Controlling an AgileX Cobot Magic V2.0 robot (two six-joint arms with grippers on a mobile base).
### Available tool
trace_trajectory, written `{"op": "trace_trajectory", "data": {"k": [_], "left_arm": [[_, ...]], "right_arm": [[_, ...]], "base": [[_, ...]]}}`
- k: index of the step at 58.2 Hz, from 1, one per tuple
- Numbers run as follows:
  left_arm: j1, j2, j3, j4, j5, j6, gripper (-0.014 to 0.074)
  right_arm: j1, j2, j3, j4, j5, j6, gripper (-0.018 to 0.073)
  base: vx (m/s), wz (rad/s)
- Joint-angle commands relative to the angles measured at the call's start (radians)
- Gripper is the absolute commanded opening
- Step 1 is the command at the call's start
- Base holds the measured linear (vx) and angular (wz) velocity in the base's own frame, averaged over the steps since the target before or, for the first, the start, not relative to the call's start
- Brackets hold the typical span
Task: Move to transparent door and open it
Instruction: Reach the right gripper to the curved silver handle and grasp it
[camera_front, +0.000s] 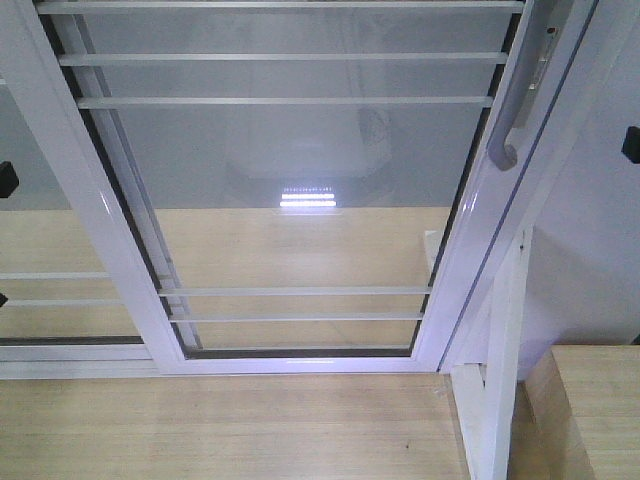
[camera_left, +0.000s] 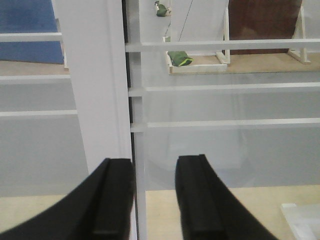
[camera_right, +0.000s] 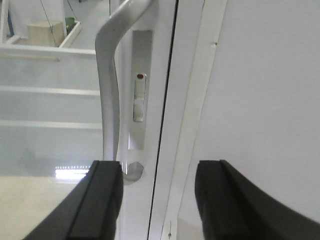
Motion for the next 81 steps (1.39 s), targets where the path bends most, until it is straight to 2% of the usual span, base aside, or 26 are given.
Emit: {"op": "trace_trajectory", "data": {"k": [1,8,13,24,61,73,81], "left_arm": [[-0.002,-0.01,-0.036,-0.009,-0.11,-0.012,0.044],[-0.002,-0.01,-0.036,-0.009,-0.112,-0.011,0.044],[-0.002,-0.01,-0.036,-0.006,-0.11,-0.011,0.044],[-0.002,-0.01,-0.036,0.0,-0.11,-0.01,0.044],[-0.002,-0.01,-0.036,0.0,-0.072,-0.01,0.044],[-0.002,-0.01,-0.036,0.0,-0.072,-0.01,0.044],[-0.002,-0.01,-0.036,0.0,-0.073,-0.01,0.044]], "right_arm": [[-0.004,0.018,-0.038,-0.024,-0.069,-0.008,0.0423],[0.015,0.053,-0.038,-0.038,-0.074,-0.008,0.0423],[0.057,0.074,-0.038,-0.043,-0.08,-0.008,0.0423],[0.151,0.154,-0.041,-0.13,-0.176,-0.008,0.0423],[0.135,0.517,-0.387,-0.13,-0.209,-0.001,0.0443],[0.125,0.614,-0.449,-0.132,-0.206,-0.006,0.0443],[0.085,0.663,-0.477,-0.078,-0.217,0.003,0.0443]], "base": [[0.0,0.0],[0.0,0.0],[0.0,0.0],[0.0,0.0],[0.0,0.0],[0.0,0.0],[0.0,0.0]]}}
